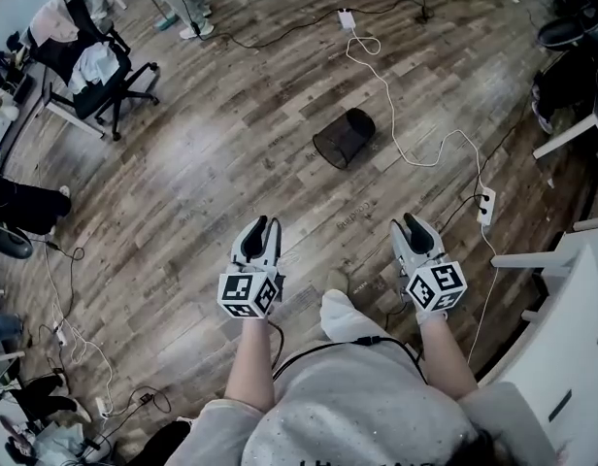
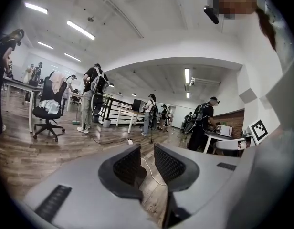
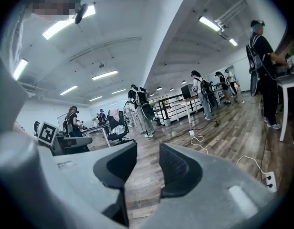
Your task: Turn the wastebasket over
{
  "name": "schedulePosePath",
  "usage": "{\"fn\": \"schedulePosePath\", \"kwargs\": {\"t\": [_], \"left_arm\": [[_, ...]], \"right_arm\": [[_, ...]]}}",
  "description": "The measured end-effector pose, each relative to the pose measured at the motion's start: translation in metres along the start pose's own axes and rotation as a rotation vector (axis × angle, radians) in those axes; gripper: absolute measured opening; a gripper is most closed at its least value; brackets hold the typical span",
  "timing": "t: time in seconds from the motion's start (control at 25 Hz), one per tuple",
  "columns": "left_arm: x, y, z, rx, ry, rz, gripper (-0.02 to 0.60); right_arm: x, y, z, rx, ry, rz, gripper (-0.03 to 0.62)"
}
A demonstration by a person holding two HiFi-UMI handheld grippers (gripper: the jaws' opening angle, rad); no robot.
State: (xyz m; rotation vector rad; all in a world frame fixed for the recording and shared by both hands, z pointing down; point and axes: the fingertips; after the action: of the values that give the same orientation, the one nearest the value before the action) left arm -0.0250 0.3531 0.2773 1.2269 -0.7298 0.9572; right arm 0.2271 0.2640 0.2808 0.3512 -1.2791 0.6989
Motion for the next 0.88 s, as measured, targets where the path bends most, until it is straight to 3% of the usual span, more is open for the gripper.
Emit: {"fn": "schedulePosePath", "kwargs": {"t": [0.2, 0.64, 0.88], "left_arm": [[-0.014, 0.007, 0.046, 0.004, -0.025, 0.007, 0.089], [-0.022, 0.042, 0.105, -0.004, 0.024, -0.009, 0.092], [-0.038, 0.067, 0.173, 0.031, 0.053, -0.018, 0.092]], "right_arm": [[-0.006, -0.03, 0.031, 0.007, -0.001, 0.0, 0.138], [-0.006, -0.06, 0.086, 0.048, 0.033, 0.05, 0.144], [-0.011, -0.077, 0.138, 0.076, 0.076, 0.06, 0.152]]}}
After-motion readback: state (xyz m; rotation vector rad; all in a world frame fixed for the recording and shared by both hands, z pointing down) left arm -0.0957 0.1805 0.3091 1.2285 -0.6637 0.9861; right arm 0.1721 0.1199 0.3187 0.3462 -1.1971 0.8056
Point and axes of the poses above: the fingertips, and each gripper's own axes: z forward along the fingers, y to its left, x out of its underside, and after that the axes turned 9 degrees about -z, right-handed
